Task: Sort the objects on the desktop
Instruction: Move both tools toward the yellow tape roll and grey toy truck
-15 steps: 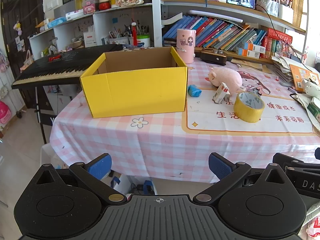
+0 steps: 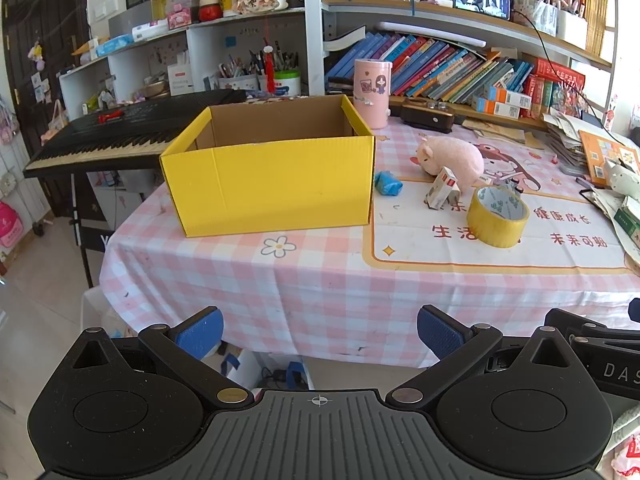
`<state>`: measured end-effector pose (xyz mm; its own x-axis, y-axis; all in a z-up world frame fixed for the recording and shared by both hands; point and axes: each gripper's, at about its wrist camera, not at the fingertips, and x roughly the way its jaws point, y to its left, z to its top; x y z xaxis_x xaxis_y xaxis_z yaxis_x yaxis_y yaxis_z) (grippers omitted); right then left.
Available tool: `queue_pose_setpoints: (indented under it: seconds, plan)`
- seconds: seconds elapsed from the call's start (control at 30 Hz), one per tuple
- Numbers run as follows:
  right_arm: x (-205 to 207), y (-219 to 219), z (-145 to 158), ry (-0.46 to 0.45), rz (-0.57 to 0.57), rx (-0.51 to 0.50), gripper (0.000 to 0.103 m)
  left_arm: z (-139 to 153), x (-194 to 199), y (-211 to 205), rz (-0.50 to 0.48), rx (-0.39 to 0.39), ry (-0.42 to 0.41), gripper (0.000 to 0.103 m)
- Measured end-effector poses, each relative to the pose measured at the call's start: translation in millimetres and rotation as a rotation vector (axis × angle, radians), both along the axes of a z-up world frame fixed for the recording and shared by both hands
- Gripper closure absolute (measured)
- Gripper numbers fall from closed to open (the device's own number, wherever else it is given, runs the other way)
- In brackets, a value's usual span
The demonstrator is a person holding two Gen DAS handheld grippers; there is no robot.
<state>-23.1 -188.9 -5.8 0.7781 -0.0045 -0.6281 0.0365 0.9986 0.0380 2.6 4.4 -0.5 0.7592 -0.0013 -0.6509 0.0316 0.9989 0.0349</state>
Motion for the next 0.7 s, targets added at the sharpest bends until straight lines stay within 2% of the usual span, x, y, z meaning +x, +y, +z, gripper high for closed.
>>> queue_pose_setpoints:
  seconds: [0.1,0.37,0.7]
  plan:
    - [-1,-3,4,0.0,-0.001,0.0,0.0,0,0,0,0.0,0.0,0.001,0.0]
    - [1,6,-10,-0.001,-0.004,0.002,0.0,4,1,-6,-0.007,0.004,0.003,0.0]
    - [-1,-6,-5,-0.003,-0.015,0.013,0.0,3,3,-15,-0.042,0.003,0.002,0.0]
